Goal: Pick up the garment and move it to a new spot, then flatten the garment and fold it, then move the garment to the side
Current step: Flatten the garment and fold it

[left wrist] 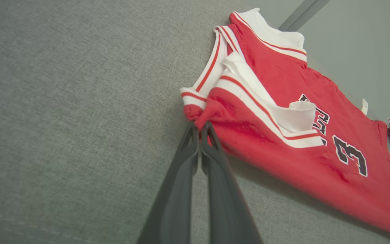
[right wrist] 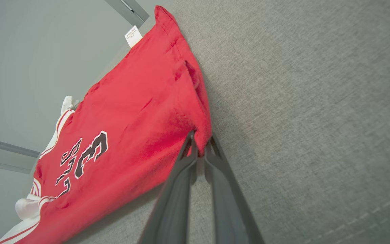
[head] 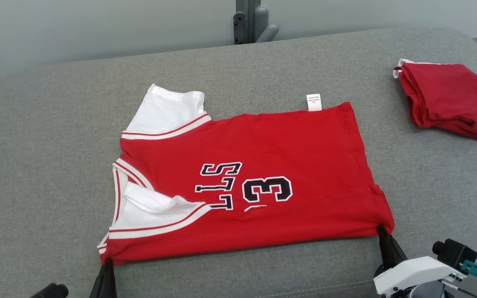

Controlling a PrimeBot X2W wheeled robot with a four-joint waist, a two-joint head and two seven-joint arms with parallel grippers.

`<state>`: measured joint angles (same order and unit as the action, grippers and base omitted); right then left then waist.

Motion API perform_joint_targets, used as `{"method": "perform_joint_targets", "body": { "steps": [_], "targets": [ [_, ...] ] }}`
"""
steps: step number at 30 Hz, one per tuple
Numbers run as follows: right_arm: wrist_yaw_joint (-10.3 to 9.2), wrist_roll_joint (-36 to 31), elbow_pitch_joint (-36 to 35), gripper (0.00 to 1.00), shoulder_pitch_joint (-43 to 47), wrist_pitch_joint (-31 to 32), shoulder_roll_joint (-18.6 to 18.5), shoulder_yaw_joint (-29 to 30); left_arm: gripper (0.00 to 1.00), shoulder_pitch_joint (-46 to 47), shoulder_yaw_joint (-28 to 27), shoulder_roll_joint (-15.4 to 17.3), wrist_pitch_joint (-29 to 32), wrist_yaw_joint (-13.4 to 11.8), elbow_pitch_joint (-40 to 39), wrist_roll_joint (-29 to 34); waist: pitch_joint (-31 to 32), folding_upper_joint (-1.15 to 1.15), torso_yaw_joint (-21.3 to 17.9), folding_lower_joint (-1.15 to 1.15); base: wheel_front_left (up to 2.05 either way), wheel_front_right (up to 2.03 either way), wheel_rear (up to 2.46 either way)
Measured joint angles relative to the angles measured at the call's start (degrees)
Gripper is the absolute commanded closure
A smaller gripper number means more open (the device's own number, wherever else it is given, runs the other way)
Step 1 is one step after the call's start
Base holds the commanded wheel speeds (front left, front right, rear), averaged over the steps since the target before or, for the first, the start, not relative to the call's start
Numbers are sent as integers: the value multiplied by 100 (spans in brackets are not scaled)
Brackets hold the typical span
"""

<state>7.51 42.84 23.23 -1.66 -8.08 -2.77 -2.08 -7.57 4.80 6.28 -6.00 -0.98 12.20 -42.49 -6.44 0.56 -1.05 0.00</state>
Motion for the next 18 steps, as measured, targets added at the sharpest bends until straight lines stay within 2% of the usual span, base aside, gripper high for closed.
{"method": "perform_joint_targets", "body": {
  "steps": [1, 2, 3, 4, 5, 6, 12, 18],
  "targets": [
    [0, -4, 8, 0, 12, -9, 2, 8, 100, -1, 16, -2, 33, -9, 55, -9, 0, 0, -6, 0, 0, 0, 0],
    [0, -12, 15, 0, 24, -20, 3, 23, 89, -3, 25, -4, 47, -25, 102, -9, 1, 0, -13, 0, 0, 0, 0],
    [0, -12, 15, 0, 30, -63, 3, 51, 57, -4, 19, -5, 47, -53, 133, -11, 0, 0, -20, 0, 0, 0, 0],
    [-3, -11, 9, 0, 35, -86, -5, 79, 9, -4, 23, 7, 44, -62, 163, -2, 0, 0, -26, 0, 0, 0, 0],
    [-3, -11, -5, 0, 44, -110, -13, 101, 9, -5, 22, 25, 27, -63, 205, 27, 3, 0, -32, 0, 0, 0, 0],
    [-3, -30, -13, 0, 50, -119, -9, 134, 0, -5, 22, 43, 5, -63, 240, 30, 6, 0, -38, 0, 0, 0, 0],
    [-3, -482, -229, 0, 48, -248, -7, 501, 0, 255, -29, 434, -172, 58, 454, 271, 0, 0, -81, 0, 0, 0, 0],
    [-3, -993, -624, 0, -162, -227, -8, 485, 0, 1209, 190, 808, -34, 209, 564, 615, -92, 0, -142, 0, 0, 0, 0]
  ]
}}
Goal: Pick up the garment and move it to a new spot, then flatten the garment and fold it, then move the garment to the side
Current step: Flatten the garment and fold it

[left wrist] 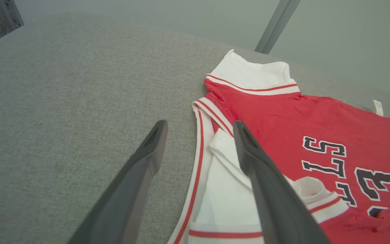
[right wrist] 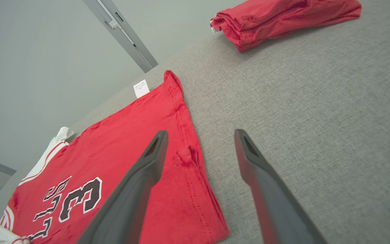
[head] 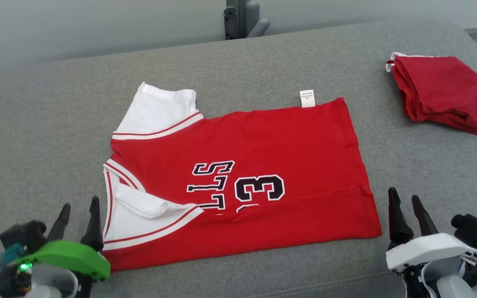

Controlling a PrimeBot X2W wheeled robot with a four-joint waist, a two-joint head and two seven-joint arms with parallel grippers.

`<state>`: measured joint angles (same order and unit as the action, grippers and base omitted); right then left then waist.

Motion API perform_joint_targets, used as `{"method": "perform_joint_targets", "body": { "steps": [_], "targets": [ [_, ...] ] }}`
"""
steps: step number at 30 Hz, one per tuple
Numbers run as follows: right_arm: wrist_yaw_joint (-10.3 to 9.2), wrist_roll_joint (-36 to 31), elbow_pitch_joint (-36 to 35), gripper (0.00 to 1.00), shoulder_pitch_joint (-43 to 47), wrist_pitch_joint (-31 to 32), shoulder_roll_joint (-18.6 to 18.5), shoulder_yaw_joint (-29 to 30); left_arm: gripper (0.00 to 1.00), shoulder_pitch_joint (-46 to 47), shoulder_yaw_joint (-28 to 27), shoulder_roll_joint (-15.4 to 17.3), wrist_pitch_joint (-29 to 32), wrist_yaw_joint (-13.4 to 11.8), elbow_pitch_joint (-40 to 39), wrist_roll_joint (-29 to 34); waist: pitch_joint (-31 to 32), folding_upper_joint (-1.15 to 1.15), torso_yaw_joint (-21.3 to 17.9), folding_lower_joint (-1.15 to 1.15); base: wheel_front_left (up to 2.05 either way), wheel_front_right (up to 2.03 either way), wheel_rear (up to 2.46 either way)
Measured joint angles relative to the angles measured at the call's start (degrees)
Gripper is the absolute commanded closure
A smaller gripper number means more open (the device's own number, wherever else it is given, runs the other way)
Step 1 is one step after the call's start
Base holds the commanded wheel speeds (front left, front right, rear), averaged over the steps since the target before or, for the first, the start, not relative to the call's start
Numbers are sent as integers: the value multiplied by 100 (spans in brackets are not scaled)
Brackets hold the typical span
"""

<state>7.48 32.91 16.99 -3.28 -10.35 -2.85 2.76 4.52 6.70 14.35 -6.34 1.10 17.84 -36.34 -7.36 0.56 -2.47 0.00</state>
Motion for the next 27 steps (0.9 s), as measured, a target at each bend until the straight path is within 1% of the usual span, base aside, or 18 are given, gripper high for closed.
{"method": "perform_joint_targets", "body": {
  "steps": [2, 3, 8, 10, 11, 12, 15, 21, 22, 27],
  "targets": [
    [0, -124, -109, 0, -92, 73, 1, -89, 0, 433, 115, 122, 176, 2, 49, 147, -66, 0, -26, 0, 0, 0, 0],
    [0, -124, -109, 0, -92, 73, 1, -89, 0, 433, 115, 122, 176, 2, 49, 147, -66, 0, -26, 0, 0, 0, 0],
    [0, -274, -369, 0, -447, 199, 2, -370, 0, 1691, 464, 405, 609, 49, 304, 579, -333, 0, -127, 0, 0, 0, 0],
    [0, -301, -444, 0, -595, 222, 2, -454, 0, 2201, 535, 436, 675, 44, 471, 748, -475, 0, -178, 0, 0, 0, 0],
    [0, -302, -517, 0, -750, 245, -1, -555, 0, 2696, 636, 456, 738, 33, 665, 899, -635, 0, -230, 0, 0, 0, 0],
    [0, -302, -517, 0, -750, 245, -1, -555, 0, 2696, 636, 456, 738, 33, 665, 899, -635, 0, -230, 0, 0, 0, 0],
    [1, -433, -615, 0, -1085, 274, 0, -712, 0, 3370, 699, 452, 833, 31, 1044, 1003, -905, 0, -313, 0, 0, 0, 0],
    [0, -474, -731, 0, -1650, 304, -44, -1100, 0, 4546, 802, 523, 1076, 4, 2007, 1195, -1506, 0, -496, 0, 0, 0, 0],
    [0, -467, -747, 0, -1750, 289, -64, -1201, 0, 4821, 854, 548, 1198, -1, 2328, 1236, -1706, 0, -562, 0, 0, 0, 0],
    [0, -392, -764, 0, -1833, 175, -135, -1346, 0, 5291, 979, 520, 1363, 32, 2875, 1299, -2139, 0, -715, 0, 0, 0, 0]
  ]
}}
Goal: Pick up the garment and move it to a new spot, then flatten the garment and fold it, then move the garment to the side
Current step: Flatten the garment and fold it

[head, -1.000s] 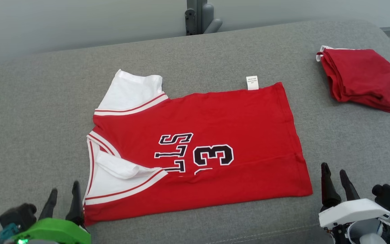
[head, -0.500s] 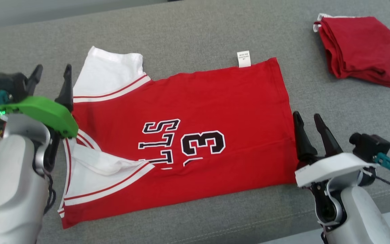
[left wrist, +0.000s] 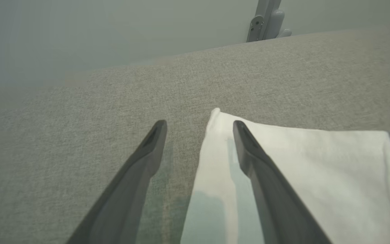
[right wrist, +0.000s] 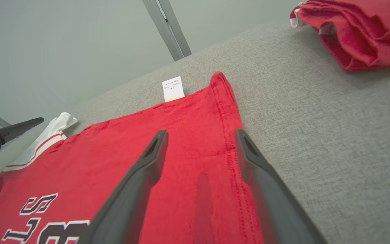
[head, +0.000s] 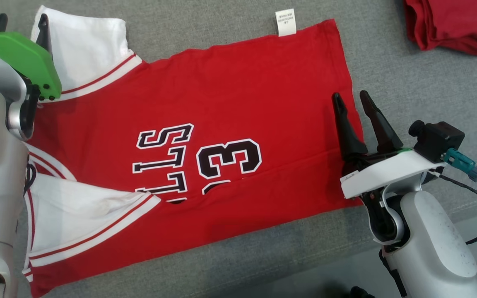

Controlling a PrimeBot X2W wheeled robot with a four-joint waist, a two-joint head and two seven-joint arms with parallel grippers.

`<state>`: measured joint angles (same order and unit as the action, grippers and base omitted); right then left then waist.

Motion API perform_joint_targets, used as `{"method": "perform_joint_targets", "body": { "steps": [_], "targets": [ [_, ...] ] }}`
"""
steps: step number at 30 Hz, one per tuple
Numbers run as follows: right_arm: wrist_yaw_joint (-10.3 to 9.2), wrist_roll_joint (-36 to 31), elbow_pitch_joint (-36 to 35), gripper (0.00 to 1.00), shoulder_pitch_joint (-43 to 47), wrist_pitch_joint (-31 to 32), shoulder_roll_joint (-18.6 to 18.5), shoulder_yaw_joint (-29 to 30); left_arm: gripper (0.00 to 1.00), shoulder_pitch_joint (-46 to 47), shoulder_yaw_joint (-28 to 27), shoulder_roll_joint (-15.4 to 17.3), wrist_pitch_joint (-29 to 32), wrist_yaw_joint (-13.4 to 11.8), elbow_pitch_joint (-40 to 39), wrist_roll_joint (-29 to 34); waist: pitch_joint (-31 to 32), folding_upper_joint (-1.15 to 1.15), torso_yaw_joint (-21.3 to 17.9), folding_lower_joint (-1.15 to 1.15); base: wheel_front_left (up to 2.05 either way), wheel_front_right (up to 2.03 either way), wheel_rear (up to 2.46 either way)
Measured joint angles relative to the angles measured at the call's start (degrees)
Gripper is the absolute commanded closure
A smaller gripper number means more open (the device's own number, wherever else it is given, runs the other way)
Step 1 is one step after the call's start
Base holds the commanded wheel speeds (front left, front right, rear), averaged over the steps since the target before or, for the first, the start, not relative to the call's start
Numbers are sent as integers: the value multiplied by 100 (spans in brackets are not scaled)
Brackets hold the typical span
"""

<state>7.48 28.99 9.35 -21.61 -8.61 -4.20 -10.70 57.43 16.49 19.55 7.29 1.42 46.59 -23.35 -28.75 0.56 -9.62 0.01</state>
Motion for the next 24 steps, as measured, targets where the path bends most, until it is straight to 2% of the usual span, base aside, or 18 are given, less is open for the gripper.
{"method": "perform_joint_targets", "body": {
  "steps": [11, 12, 13, 14, 15, 24],
  "targets": [
    [0, 108, -133, 0, -38, -108, -22, -140, 0, 569, 142, 96, 69, 44, 587, 137, -475, 0, -171, 0, 0, 0, 0],
    [1, 112, -134, 0, -41, -109, -25, -144, 34, 588, 158, 96, 90, 71, 616, 136, -477, 0, -169, 0, 0, 0, 0],
    [1, 120, -137, 0, -46, -109, -33, -146, 56, 605, 174, 93, 107, 113, 642, 132, -471, 0, -164, 0, 0, 0, 0],
    [0, 126, -143, 0, -54, -111, -44, -145, 88, 609, 189, 86, 126, 146, 664, 121, -460, 0, -158, -1, 0, 0, 0],
    [1, 126, -147, 0, -69, -114, -60, -138, 100, 609, 208, 79, 154, 179, 687, 118, -447, 0, -151, 0, 0, 0, 0],
    [0, -54, 19, 0, -526, 144, -326, 64, 100, 482, 339, 2, -5, 398, 706, -5, -239, 0, -15, 0, 0, 0, 0]
  ]
}}
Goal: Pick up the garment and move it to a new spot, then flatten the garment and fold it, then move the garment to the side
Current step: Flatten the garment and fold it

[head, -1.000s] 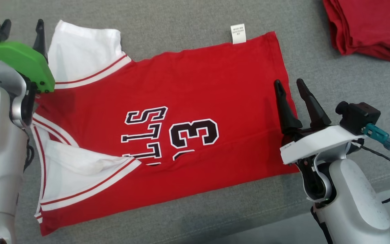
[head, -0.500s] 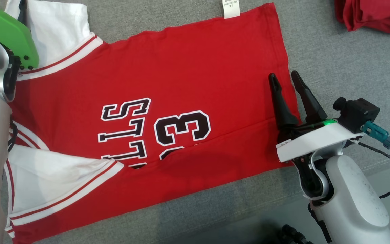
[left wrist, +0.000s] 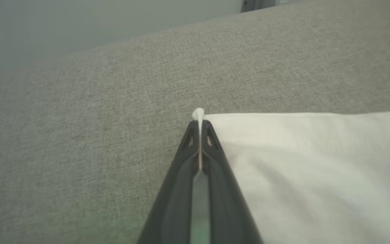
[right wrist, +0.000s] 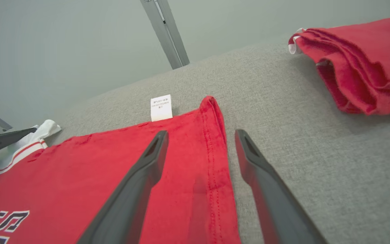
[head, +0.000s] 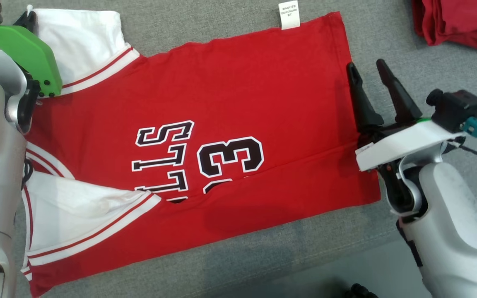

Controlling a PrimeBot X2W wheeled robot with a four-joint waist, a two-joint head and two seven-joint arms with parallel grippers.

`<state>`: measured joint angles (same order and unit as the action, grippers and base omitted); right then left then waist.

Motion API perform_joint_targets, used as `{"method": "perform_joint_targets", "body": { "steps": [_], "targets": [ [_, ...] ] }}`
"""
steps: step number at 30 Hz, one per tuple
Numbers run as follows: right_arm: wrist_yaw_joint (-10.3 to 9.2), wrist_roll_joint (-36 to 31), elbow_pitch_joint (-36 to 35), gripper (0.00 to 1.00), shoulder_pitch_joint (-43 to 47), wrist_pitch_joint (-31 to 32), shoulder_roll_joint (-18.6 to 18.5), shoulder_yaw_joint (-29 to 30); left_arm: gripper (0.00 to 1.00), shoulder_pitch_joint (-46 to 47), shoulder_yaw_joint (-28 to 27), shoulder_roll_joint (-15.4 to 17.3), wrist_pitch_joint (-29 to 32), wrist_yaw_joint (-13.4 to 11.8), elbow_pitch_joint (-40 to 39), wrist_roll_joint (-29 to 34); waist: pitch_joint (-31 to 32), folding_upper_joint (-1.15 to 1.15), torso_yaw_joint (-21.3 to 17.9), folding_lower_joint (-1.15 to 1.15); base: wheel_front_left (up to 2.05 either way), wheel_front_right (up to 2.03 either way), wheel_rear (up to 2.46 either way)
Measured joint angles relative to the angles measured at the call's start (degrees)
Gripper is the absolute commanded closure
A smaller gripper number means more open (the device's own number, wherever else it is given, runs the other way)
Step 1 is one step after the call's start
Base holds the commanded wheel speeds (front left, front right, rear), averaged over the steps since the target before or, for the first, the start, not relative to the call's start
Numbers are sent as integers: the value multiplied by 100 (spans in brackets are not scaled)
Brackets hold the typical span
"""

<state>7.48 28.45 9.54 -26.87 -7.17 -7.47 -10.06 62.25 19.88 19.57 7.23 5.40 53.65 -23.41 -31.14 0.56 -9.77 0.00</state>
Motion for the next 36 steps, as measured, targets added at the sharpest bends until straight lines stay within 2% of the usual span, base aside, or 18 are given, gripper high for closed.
{"method": "perform_joint_targets", "body": {
  "steps": [5, 12, 23, 28, 31, 33, 35, 36],
  "targets": [
    [1, -215, 425, 0, -601, 460, -369, -48, 100, -137, -10, -93, -320, 80, -242, -186, 122, 0, 172, 0, 0, 0, 0],
    [1, -441, 1400, 0, -1433, 1136, -951, -303, 100, -451, 23, -205, -582, 149, -773, -433, 255, 0, 543, 0, 0, 0, 0],
    [2, -377, 2681, 0, -2472, 1880, -1371, -958, 100, -697, 62, -255, -584, 156, -1274, -581, 246, 0, 1030, 0, 0, 0, 0],
    [2, -163, 2936, 0, -2659, 2138, -1482, -1277, 100, -747, 80, -275, -580, 120, -1345, -624, 248, 0, 1097, 0, 0, 0, 0],
    [2, -75, 2995, 9, -2721, 2156, -1536, -1432, 100, -761, 84, -270, -578, 115, -1382, -635, 256, 0, 1086, 0, 0, 0, 0],
    [2, -3, 3052, 28, -2774, 2183, -1553, -1527, 100, -762, 88, -268, -570, 115, -1406, -643, 256, 0, 1080, 0, 0, 0, 0],
    [3, 45, 3099, 55, -2812, 2194, -1558, -1595, 100, -762, 90, -265, -553, 112, -1427, -658, 255, 0, 1077, 0, 0, 0, 0],
    [3, 69, 3118, 59, -2837, 2190, -1557, -1627, 100, -762, 93, -263, -553, 109, -1436, -664, 255, 0, 1075, 0, 0, 0, 0]
  ]
}}
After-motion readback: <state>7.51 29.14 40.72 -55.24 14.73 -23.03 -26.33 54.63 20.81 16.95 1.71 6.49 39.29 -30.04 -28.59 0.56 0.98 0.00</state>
